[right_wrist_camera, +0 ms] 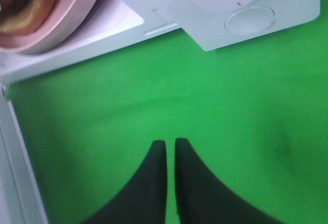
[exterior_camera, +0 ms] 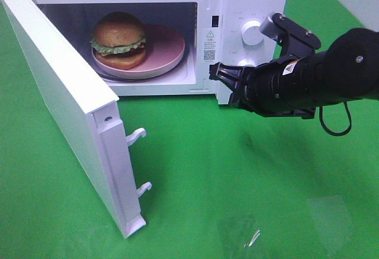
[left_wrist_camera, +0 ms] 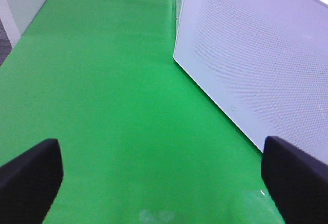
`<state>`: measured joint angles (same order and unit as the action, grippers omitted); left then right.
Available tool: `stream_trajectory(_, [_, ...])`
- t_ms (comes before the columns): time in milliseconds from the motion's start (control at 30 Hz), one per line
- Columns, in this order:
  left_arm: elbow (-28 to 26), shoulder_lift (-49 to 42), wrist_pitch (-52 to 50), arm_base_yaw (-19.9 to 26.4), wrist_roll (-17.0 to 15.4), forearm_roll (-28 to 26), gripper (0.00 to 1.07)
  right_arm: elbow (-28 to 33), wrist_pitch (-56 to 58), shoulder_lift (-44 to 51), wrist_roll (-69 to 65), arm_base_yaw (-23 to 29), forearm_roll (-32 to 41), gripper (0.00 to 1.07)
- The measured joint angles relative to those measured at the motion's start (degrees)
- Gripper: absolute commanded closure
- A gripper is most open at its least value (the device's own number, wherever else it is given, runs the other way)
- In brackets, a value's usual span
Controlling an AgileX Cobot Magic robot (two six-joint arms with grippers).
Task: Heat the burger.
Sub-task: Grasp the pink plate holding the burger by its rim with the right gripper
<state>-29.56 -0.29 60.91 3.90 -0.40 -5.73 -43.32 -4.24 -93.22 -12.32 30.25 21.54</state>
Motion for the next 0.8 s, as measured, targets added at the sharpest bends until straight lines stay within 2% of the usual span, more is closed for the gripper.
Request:
stream_trajectory(133, [0.00,0.00,0.00,0.00,0.00,0.00,0.06,0.00,6.99,3.55,13.69,0.00,-2.86,0.99])
stream_trajectory(233, [0.00,0.00,0.00,0.00,0.00,0.00,0.06,0.00,8.37,4.18,16.16,0.00,-3.78,0.99])
stream_trajectory(467, [0.00,0.00,0.00,0.00,0.00,0.00,0.06,0.00,15.93,6.88,31.57,0.00,-6.93,0.98])
stream_trajectory(567, [0.00,0.00,0.00,0.00,0.00,0.00,0.06,-1.20,22.63,7.22,45.03,0.00,-7.28,0.98])
stream_trajectory(600, [0.00,0.00,0.00,0.00,0.00,0.00,0.06,-1.20,22.63,7.22,45.03,0.00,-7.28,0.98])
stream_trajectory(667, [0.00,0.00,0.00,0.00,0.00,0.00,0.06,-4.07,28.59,7.39,59.13,0.00,-7.39,0.96])
stream_trajectory(767, [0.00,0.00,0.00,0.00,0.00,0.00,0.06,-4.81,29.79,7.39,62.80,0.00,-7.39,0.95])
stream_trajectory(800, [0.00,0.00,0.00,0.00,0.00,0.00,0.06,-6.25,31.46,7.39,69.44,0.00,-7.39,0.93])
